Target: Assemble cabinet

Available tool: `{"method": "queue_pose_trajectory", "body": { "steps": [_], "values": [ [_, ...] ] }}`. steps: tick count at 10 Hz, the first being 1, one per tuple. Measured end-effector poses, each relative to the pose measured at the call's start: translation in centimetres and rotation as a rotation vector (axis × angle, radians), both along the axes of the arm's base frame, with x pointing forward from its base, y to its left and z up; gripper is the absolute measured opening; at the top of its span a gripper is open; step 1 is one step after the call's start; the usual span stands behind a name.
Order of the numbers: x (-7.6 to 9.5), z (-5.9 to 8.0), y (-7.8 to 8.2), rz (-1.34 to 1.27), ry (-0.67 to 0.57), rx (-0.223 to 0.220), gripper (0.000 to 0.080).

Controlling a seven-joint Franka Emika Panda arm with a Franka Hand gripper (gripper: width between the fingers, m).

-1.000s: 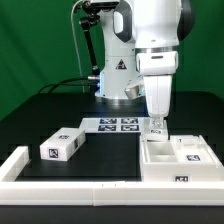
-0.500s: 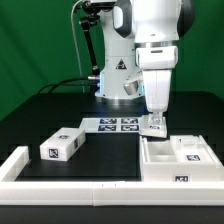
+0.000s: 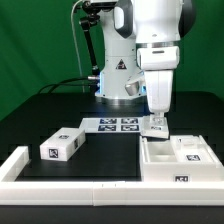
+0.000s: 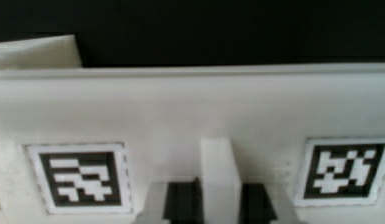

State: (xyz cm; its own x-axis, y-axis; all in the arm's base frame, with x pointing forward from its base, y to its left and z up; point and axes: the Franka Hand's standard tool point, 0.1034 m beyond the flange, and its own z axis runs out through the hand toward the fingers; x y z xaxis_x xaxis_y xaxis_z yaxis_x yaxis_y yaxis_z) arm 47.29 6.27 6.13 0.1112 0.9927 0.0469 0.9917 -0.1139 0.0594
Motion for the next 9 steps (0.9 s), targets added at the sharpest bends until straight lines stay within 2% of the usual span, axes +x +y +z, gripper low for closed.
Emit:
{"method": "queue_pose_trajectory", "body": {
  "steps": [3, 7, 9],
  "values": [
    [0.24, -0.13, -0.47, -0.001, -0.001, 0.001, 0.007],
    [0.08, -0.38, 0.27, -0.01, 0.004, 0.005, 0.007],
    [0.1, -0.39, 0.14, -0.011, 0.004, 0.004, 0.007]
  ]
}}
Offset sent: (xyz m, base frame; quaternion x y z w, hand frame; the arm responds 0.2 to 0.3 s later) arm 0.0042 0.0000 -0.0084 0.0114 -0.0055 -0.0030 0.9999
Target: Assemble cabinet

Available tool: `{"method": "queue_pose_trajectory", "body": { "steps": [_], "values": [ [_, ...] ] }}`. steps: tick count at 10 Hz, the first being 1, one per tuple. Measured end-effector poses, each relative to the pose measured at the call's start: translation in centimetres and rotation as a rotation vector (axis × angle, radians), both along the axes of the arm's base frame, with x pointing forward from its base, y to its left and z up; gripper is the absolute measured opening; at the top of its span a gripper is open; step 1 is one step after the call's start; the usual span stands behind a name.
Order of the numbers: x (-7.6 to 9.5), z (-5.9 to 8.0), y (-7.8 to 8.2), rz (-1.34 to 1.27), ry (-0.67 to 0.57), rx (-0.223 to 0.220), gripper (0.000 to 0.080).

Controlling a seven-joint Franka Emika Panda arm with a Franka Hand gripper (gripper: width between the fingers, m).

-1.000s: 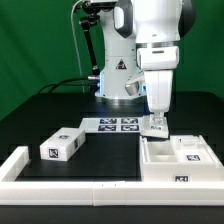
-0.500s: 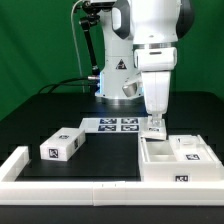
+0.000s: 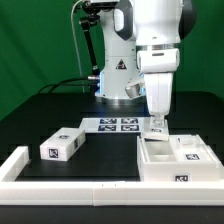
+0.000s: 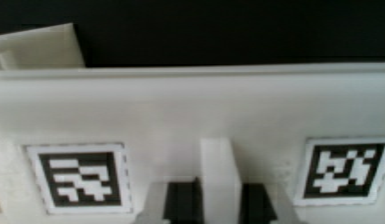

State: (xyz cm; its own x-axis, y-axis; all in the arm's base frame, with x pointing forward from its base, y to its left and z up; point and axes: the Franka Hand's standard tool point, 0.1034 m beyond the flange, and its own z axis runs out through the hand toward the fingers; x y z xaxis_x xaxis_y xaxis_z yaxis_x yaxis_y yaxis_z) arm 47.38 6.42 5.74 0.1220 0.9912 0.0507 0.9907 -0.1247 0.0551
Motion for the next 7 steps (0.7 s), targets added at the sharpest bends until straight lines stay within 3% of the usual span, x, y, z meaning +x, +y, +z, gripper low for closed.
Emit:
{"method": "queue_pose_trajectory", "body": {
  "steps": [7],
  "values": [
    [0.05, -0.05, -0.21, 0.009, -0.005, 0.002, 0.007]
  ]
}}
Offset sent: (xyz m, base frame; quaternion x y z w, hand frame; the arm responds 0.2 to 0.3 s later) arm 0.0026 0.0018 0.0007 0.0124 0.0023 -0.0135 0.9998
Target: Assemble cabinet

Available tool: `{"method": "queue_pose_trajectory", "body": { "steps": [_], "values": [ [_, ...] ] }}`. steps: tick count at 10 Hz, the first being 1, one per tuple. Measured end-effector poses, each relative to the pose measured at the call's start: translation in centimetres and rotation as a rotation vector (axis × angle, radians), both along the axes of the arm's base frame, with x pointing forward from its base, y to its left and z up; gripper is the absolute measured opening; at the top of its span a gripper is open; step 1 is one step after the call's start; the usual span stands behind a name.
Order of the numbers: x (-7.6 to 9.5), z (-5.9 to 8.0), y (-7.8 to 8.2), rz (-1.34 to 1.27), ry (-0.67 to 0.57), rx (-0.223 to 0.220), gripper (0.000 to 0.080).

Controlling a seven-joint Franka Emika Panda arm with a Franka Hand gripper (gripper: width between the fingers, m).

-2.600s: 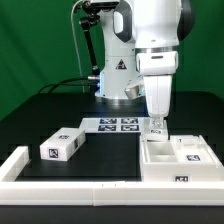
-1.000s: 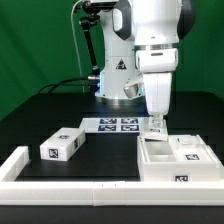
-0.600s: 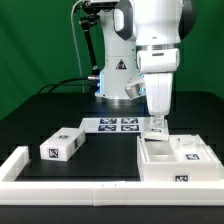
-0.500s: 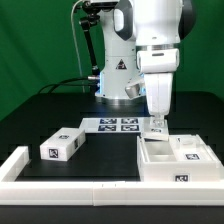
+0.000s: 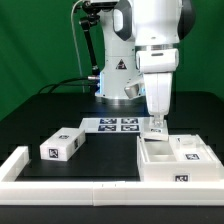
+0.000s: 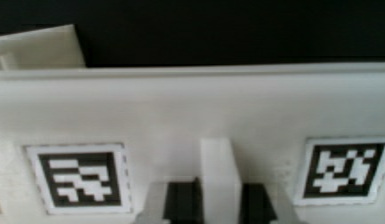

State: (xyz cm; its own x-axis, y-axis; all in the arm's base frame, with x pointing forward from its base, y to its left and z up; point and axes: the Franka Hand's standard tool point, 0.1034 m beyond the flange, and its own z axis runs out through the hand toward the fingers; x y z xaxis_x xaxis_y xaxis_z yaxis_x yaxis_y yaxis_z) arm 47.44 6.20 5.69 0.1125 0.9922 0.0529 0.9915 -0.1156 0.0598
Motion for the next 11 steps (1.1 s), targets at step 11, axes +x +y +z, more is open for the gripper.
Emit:
{"method": "queue_pose_trajectory", "body": {
  "steps": [11],
  "values": [
    [-0.6, -0.13, 0.15, -0.004, -0.009, 0.007, 0.007]
  ]
}}
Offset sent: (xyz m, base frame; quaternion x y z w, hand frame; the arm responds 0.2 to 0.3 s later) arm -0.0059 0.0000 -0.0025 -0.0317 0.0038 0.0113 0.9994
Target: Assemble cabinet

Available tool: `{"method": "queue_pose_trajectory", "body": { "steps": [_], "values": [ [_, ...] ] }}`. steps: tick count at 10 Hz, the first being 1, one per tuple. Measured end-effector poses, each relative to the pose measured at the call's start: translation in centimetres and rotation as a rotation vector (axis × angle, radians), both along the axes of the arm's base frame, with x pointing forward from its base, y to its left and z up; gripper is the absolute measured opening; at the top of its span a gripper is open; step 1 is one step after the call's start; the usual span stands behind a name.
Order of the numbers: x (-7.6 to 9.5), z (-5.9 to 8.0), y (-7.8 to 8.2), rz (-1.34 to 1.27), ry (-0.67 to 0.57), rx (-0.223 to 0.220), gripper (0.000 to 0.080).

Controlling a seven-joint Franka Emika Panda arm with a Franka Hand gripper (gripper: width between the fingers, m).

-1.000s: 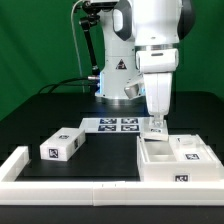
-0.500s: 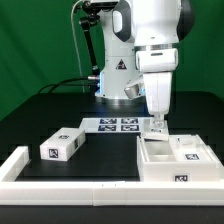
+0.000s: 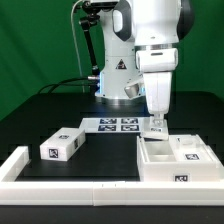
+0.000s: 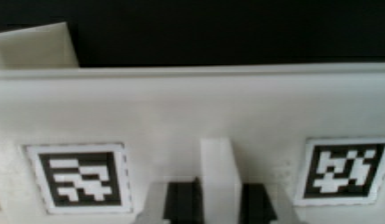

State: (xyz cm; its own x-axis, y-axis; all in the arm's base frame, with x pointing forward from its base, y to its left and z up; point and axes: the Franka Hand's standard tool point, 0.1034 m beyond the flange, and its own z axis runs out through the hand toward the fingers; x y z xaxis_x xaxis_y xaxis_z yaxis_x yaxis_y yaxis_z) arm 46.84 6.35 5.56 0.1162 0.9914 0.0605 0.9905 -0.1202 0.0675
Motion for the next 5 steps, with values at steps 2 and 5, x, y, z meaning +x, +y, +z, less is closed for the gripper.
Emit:
{"method": "queue_pose_trajectory", "body": {
  "steps": [2, 5],
  "values": [
    [-0.18, -0.33, -0.05, -0.001, 0.006, 0.002, 0.007],
    [-0.05, -0.28, -0.11, 0.0, 0.004, 0.002, 0.007]
  ]
}}
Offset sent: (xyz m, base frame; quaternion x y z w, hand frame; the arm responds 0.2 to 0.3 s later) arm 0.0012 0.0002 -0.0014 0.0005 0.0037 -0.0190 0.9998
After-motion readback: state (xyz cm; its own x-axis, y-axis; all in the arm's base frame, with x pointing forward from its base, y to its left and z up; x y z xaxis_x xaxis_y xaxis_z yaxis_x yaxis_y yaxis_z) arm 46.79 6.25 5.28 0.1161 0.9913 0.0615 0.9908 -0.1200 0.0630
